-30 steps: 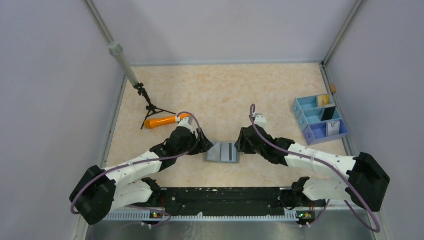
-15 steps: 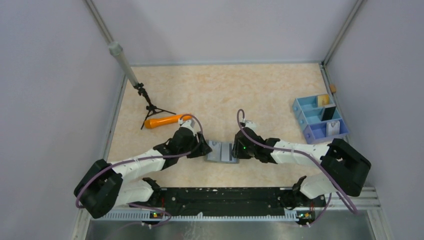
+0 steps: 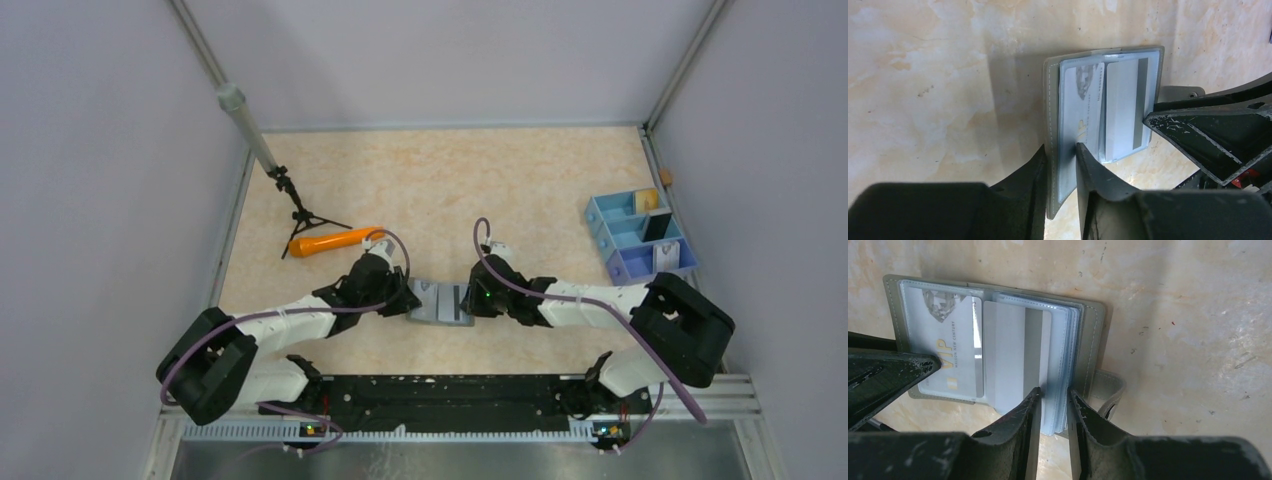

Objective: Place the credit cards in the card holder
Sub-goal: Insert the credit card into the card holder.

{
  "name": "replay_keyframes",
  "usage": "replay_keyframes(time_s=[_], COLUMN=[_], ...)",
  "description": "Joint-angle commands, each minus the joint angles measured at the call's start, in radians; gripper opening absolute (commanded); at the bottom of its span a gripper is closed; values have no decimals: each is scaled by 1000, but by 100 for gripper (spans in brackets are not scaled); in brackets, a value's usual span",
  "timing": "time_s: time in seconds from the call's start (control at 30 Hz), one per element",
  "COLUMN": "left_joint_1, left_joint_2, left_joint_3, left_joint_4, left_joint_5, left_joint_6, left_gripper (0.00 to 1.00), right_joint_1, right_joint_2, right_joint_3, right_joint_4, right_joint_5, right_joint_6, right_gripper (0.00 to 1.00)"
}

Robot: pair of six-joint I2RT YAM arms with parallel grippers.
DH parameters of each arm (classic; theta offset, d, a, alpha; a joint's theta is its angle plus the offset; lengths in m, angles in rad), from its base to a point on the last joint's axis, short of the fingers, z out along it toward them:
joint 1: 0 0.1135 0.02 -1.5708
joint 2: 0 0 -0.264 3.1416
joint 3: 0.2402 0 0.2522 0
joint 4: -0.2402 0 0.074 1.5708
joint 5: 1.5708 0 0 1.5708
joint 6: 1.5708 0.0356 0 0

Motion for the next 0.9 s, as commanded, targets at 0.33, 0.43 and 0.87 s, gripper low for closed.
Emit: replay_keyframes(time_s=[0.33, 0.43, 0.87], left_joint_1=[4, 3, 4], left_joint_2=[-9, -6, -2], left_joint_3=[-6, -5, -5], left_joint_4=[57, 62, 67], left_joint_5=[2, 5, 7], left_joint_6=[-4, -6, -11], left_gripper=[0, 0, 0], right_joint_1=[-9, -8, -8], right_joint_2=[-37, -41, -60], right_joint_3=[-19, -18, 13], right_joint_4=[94, 115, 134], right_joint_5=[-58, -66, -93], right_joint_6=[19, 17, -1], right_gripper=[16, 16, 14])
